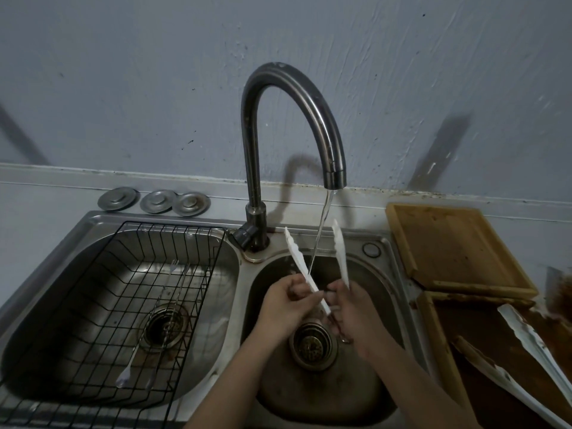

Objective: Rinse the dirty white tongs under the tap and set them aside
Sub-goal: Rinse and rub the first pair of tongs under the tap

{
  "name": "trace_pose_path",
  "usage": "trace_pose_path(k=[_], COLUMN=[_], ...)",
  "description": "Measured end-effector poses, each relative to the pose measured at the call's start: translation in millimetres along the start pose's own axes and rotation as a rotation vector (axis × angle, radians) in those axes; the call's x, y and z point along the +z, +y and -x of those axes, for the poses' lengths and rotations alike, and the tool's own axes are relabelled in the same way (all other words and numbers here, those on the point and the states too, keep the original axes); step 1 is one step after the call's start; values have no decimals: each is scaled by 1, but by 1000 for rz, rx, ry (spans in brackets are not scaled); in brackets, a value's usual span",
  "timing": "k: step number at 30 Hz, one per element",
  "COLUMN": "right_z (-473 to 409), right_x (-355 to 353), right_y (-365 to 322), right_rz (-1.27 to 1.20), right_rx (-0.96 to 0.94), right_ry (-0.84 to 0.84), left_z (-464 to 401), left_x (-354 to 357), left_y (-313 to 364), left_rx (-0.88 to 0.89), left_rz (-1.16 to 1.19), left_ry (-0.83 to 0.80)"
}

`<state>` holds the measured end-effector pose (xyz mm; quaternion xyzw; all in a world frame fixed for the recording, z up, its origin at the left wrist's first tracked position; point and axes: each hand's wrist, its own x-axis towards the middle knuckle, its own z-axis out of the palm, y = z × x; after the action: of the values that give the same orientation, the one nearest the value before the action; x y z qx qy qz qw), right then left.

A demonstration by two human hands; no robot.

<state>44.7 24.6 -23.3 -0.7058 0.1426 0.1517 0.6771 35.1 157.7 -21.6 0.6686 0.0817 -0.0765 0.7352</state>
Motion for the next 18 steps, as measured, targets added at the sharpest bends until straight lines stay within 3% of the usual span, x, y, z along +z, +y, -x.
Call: trace_pose_path(k=[2,4,7,13,18], right_z=[-1,-5,-8,-15,-19], right_x=[2,-1,-9,-17,-27], right_y=[5,6,9,16,17], right_rz=[-18,-229,-416,-490,-224], right_rx=[73,325,627,792,810], right_ry=[-90,-235,-405,-440,-503], left_z=[-1,-3,-7,-24,-27], left_x=[3,3,2,2,-8], left_y=[-1,-4,-8,-7,-3], left_rx=[-58,-115,-139,-315,-349], left_rz=[176,297,280,372,222], left_ry=[17,34,31,124,-106])
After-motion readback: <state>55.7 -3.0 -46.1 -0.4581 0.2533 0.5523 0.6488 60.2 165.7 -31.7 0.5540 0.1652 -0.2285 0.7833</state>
